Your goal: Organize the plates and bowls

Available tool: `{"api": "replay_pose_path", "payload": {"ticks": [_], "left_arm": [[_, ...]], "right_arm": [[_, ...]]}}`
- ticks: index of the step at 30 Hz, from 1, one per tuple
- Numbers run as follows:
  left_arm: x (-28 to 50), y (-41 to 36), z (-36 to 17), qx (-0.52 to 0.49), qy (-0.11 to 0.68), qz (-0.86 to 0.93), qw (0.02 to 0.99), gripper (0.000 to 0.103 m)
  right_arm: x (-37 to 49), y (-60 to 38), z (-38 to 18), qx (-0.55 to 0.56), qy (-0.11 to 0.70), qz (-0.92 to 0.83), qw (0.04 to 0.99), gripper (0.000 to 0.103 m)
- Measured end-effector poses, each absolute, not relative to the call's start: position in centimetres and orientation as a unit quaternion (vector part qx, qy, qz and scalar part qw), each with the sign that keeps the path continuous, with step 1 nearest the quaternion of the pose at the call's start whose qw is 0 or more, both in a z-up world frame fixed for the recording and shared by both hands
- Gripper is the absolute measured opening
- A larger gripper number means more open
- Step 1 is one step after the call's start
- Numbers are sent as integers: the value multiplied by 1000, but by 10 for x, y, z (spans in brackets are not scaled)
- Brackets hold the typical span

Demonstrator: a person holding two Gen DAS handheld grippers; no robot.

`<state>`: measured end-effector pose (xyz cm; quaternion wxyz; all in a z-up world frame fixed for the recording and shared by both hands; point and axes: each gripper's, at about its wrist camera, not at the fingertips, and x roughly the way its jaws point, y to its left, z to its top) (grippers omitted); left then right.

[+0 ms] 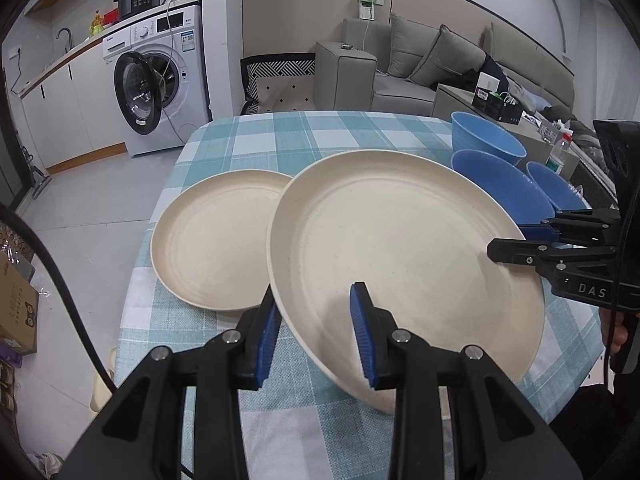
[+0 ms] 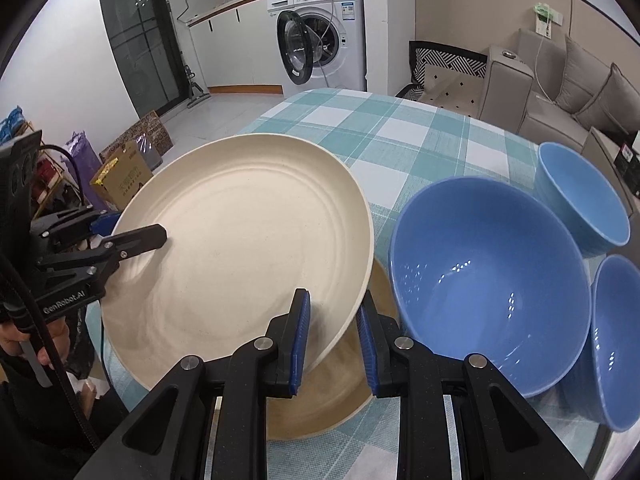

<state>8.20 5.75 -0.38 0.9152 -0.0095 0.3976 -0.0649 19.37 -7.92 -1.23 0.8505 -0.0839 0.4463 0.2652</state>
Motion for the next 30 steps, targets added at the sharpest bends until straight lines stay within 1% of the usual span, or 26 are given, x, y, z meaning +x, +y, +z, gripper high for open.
{"api": "replay_pose_path", "payload": {"ticks": [17, 30], "left_arm": [[79, 46, -27, 10, 420, -68, 905, 33], [79, 34, -38, 34, 429, -67, 900, 35]], "right_arm": [[179, -83, -43, -92, 459, 245, 849, 24], [173, -86, -51, -106, 458, 225, 853, 25]]}}
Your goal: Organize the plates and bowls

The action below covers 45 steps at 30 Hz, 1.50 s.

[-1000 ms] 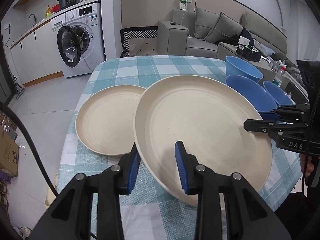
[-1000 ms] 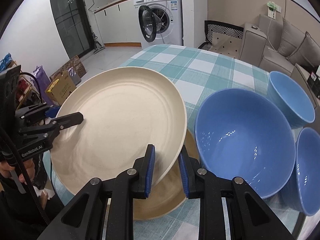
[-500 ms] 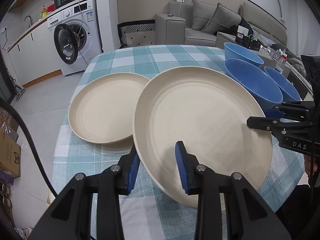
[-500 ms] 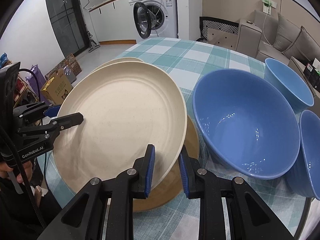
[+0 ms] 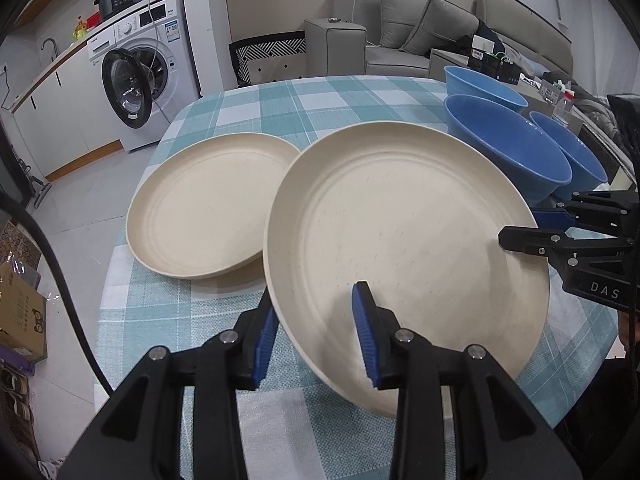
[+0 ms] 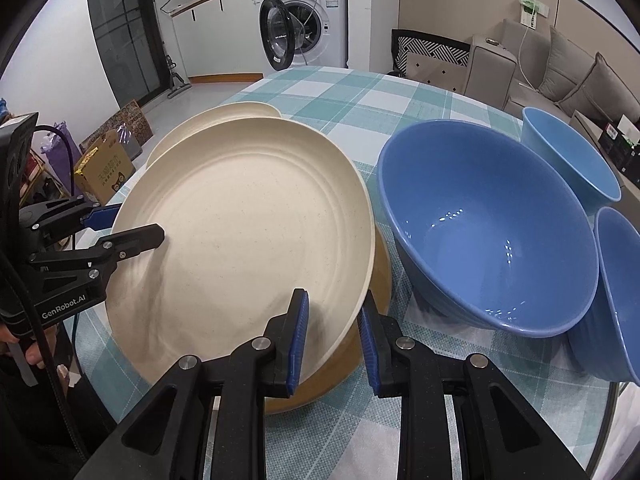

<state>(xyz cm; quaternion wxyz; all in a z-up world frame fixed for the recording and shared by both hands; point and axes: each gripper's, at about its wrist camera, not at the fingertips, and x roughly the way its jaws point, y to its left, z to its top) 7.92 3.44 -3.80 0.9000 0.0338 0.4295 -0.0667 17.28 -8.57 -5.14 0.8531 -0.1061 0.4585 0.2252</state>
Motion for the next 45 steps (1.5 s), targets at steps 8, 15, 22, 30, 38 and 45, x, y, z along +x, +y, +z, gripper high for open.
{"api": "replay_pose_path", "payload": {"ticks": [8, 15, 22, 30, 38, 45], "left_arm": [[80, 25, -45, 52, 433, -68, 897, 37], [80, 17, -49, 72, 434, -60, 896, 40], [81, 14, -53, 87, 439, -54, 892, 41], [80, 11, -54, 96, 436, -55, 893, 46], [82, 13, -59, 98, 443, -51, 890, 47], [84, 16, -63, 89, 446, -52, 889, 47]], "right_arm": [[170, -91, -55, -108, 458, 212, 856, 25], [166, -93, -55, -118, 451, 201, 862, 26], [166, -90, -60, -138, 446, 190, 864, 27], [163, -85, -64, -158, 438, 185, 866, 30], [160, -83, -71, -173, 436, 186, 863, 32], [162, -84, -75, -170, 441, 186, 861, 32]]}}
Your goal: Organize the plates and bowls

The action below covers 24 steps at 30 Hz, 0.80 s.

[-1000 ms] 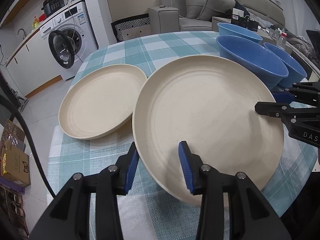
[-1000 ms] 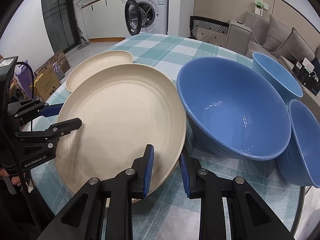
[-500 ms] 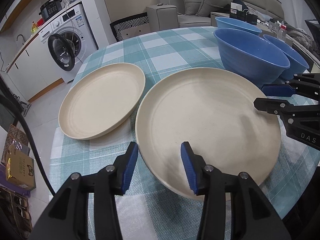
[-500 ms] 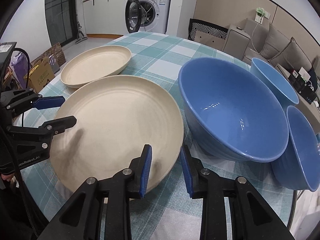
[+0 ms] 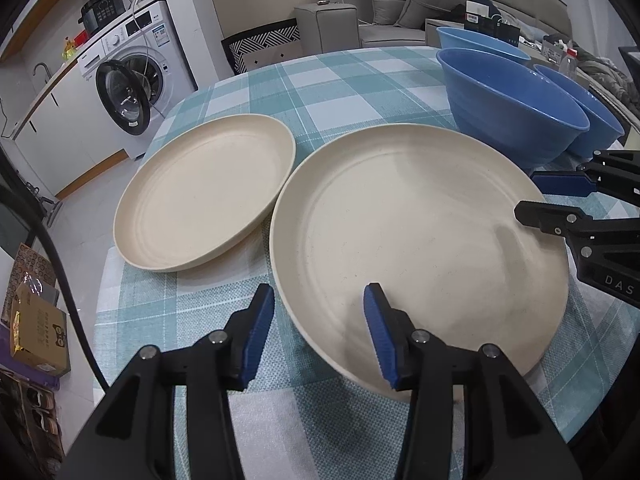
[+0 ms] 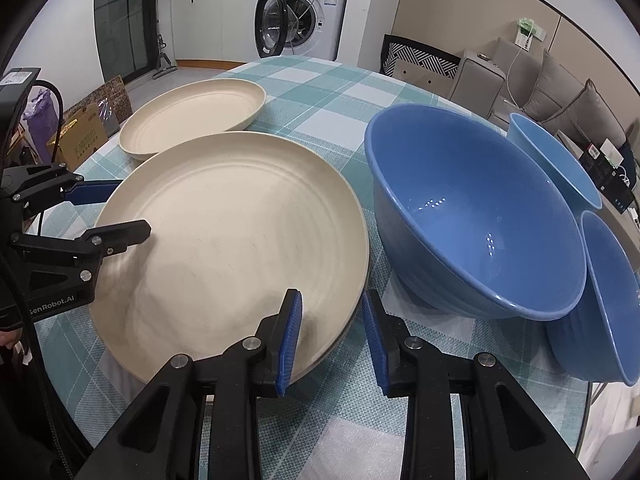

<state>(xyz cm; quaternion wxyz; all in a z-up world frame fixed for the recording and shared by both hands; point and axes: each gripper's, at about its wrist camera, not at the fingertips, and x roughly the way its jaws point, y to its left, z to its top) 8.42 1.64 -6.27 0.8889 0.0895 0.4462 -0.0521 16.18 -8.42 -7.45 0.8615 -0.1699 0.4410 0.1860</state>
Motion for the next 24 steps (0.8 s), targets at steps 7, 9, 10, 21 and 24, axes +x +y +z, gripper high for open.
{"api": "replay_pose_path", "payload": {"ticks": [7, 9, 10, 21, 24], "left_arm": [[83, 20, -59, 77, 445, -62, 890, 50], [82, 23, -54, 66, 440, -69, 893, 53], [81, 24, -52, 62, 438, -72, 894, 54], [71, 43, -19, 17, 409, -97, 907, 66], [68, 50, -10, 1, 394, -88, 915, 84]], "right_arm": [[159, -86, -68, -163, 434, 199, 863, 34], [157, -86, -64, -161, 430, 204, 865, 38], [155, -86, -61, -160, 426, 207, 866, 42], [147, -86, -30, -135, 398, 237, 876, 80], [145, -88, -17, -122, 384, 244, 882, 89]]}}
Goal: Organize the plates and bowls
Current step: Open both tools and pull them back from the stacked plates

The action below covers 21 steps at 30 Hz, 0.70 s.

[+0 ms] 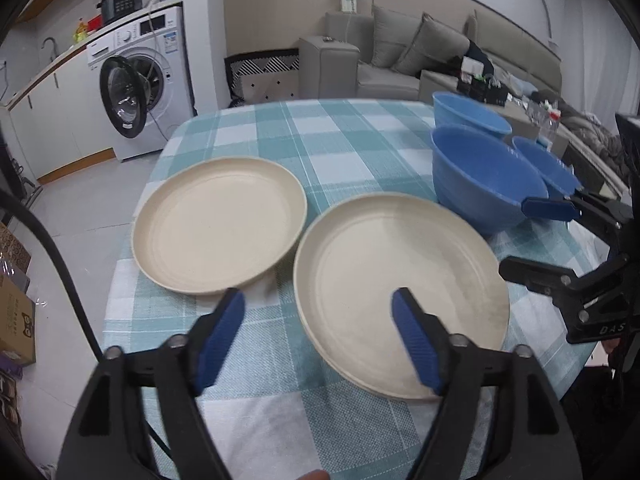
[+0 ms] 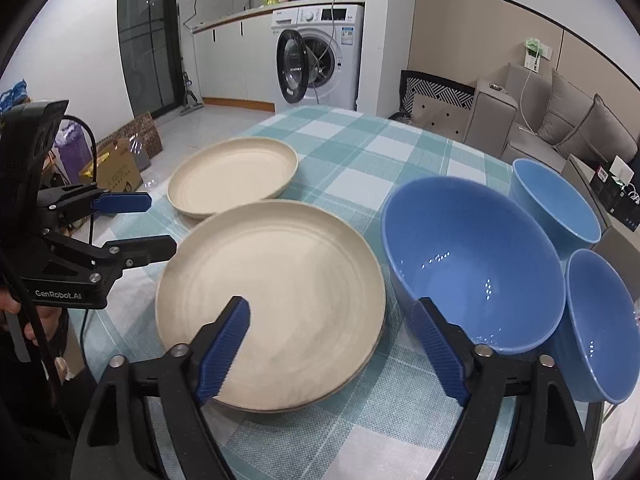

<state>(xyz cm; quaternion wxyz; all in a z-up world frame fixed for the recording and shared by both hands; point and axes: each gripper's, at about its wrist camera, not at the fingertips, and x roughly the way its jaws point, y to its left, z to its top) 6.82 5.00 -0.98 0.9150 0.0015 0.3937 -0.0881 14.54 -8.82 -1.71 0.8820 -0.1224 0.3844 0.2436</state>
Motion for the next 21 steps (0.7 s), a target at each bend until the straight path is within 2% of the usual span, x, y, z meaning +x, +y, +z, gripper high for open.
{"api": "replay_pose_path", "payload": {"ticks": [1, 3, 7, 21], "left_arm": [[68, 53, -6, -6, 387, -88, 918, 87], [67, 59, -1, -18, 381, -84, 920, 103], [67, 72, 10, -38, 364, -73, 928, 103], [66, 86, 35, -44, 333, -30, 941, 103]], "right_arm": [[146, -88, -13, -118, 381, 246, 883, 93], [146, -89, -7, -110, 374, 251, 886, 96], [148, -90, 9, -93, 355, 259, 893, 102], [158, -93, 50, -52, 324, 274, 904, 102]]}}
